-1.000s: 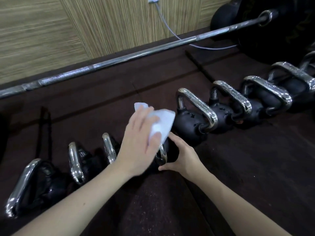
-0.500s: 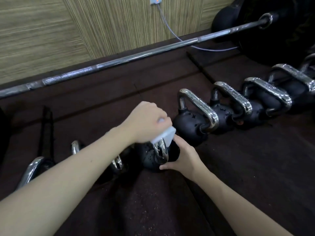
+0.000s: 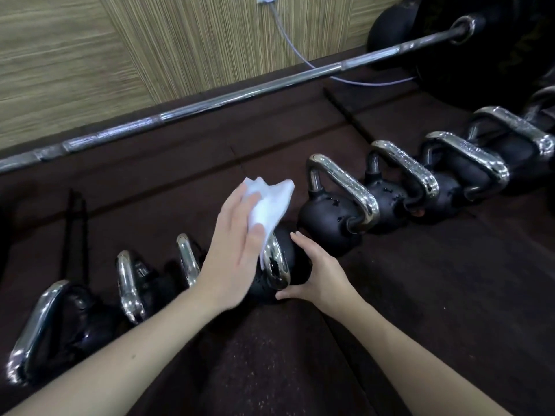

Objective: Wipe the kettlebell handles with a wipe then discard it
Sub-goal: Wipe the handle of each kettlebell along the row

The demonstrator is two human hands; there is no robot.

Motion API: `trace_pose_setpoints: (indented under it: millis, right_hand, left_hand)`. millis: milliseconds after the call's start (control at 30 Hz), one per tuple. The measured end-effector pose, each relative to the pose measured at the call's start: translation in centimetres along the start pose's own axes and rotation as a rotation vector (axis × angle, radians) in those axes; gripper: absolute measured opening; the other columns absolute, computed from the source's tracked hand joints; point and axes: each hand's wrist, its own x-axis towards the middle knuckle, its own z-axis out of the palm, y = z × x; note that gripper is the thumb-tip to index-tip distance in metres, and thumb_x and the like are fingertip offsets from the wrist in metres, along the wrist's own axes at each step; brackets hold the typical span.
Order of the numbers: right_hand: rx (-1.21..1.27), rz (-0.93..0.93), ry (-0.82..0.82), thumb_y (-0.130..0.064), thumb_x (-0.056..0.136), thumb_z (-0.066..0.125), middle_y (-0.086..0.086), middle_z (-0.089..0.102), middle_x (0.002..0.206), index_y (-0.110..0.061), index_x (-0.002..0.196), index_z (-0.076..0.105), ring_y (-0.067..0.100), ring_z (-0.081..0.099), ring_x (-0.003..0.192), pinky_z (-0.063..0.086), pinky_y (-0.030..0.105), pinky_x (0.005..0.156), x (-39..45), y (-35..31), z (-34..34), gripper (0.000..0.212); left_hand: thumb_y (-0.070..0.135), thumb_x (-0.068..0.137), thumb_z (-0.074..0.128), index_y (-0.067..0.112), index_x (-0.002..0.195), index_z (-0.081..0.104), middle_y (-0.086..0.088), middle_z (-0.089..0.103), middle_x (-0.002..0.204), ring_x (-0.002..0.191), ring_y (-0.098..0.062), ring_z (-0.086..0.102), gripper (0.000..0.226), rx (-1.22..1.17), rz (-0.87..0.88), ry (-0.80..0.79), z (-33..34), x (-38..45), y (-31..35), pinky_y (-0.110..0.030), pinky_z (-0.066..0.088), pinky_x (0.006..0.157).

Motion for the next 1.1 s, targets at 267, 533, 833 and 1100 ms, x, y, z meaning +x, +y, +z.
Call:
trace_pose_setpoints:
  millis: [267,533,833,1100]
  right_hand:
    - [0.012,-0.073,0.015,-0.048,0.065,0.09,-0.004,0.039,0.163,-0.029,0.155,0.039,0.004,0.033,0.151,0.031,0.03,0.124,-0.4,0.7,0.3,0.104]
    - [-0.038,-0.007,-0.012,-0.046,0.048,0.101,-0.019,0.048,0.154,-0.035,0.153,0.042,-0.001,0.039,0.145,0.039,0.035,0.119,0.3,0.2,0.1,0.121]
    - [-0.035,0.004,-0.005,-0.04,0.047,0.102,-0.013,0.035,0.164,-0.034,0.157,0.037,0.001,0.028,0.152,0.029,0.036,0.126,0.0,0.1,0.1,0.128]
    - [-0.027,-0.022,0.004,-0.039,0.046,0.104,-0.019,0.039,0.159,-0.032,0.155,0.041,0.0,0.034,0.148,0.036,0.037,0.122,0.2,0.3,0.2,0.125]
  left_hand:
    - [0.028,0.094,0.062,0.01,0.092,0.073,-0.006,0.069,0.097,0.108,-0.032,0.068,0.021,0.873,0.748,-0.142,1.3,-0.7,0.9,-0.049,0.041,0.115]
    - [0.034,0.09,0.031,0.022,0.055,0.028,0.003,0.041,0.053,0.06,-0.026,0.044,0.037,0.779,0.484,-0.465,-0.9,6.8,3.4,-0.039,0.045,0.073]
    - [0.031,0.098,0.044,0.013,0.094,0.063,0.008,0.063,0.094,0.091,-0.012,0.058,0.026,-0.158,-0.474,-0.103,-1.3,7.9,-1.9,-0.036,0.045,0.087]
    - [0.024,0.104,0.037,0.006,0.131,0.059,-0.012,0.044,0.154,0.151,-0.033,0.033,0.04,0.259,0.19,-0.028,0.4,0.1,0.3,-0.047,0.029,0.122]
